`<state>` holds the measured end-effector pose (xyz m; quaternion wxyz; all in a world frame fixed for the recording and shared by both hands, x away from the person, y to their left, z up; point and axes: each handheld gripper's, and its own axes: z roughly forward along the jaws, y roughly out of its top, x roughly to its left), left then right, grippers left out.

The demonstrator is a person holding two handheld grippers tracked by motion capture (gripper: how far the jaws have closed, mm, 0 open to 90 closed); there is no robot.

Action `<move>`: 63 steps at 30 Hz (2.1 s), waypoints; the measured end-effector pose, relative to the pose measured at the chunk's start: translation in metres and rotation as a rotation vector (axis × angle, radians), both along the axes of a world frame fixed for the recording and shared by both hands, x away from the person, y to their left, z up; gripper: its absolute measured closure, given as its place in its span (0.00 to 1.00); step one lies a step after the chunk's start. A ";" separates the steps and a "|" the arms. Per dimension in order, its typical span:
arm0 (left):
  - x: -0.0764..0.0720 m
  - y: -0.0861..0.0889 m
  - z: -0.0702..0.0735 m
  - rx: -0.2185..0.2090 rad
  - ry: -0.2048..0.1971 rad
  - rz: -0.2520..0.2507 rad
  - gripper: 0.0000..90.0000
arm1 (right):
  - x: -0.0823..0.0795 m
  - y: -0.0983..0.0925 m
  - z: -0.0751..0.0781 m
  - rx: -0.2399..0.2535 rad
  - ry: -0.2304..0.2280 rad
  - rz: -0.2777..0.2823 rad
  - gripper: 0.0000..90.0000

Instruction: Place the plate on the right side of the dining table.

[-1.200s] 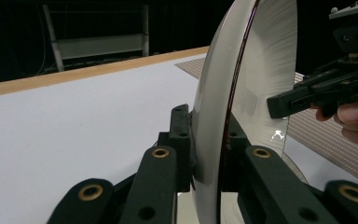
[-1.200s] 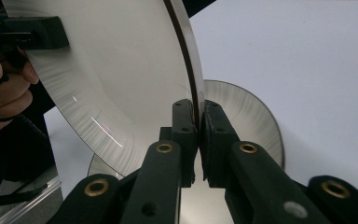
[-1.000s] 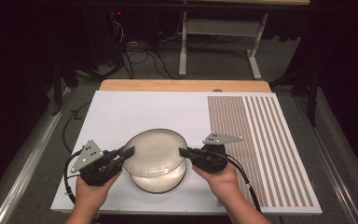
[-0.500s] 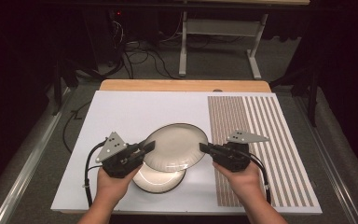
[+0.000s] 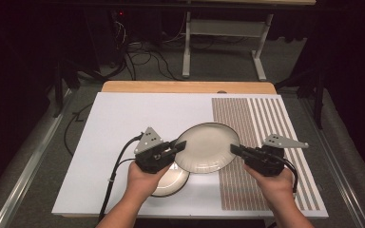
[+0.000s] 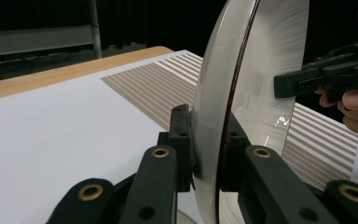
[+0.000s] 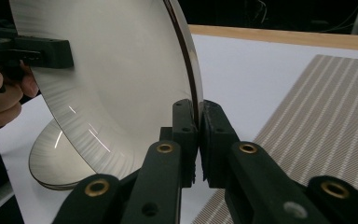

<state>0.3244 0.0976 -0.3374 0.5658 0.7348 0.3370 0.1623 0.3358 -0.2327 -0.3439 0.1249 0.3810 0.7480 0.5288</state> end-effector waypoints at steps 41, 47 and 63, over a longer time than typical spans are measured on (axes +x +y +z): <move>0.062 -0.152 -0.020 0.118 0.143 -0.094 0.86 | -0.007 -0.136 -0.029 0.032 0.030 -0.276 0.97; 0.070 -0.158 -0.032 0.120 0.175 -0.081 0.85 | -0.004 -0.139 -0.035 0.013 0.043 -0.299 0.98; 0.080 -0.169 -0.051 0.119 0.221 -0.066 0.83 | 0.001 -0.142 -0.046 -0.034 0.062 -0.332 0.98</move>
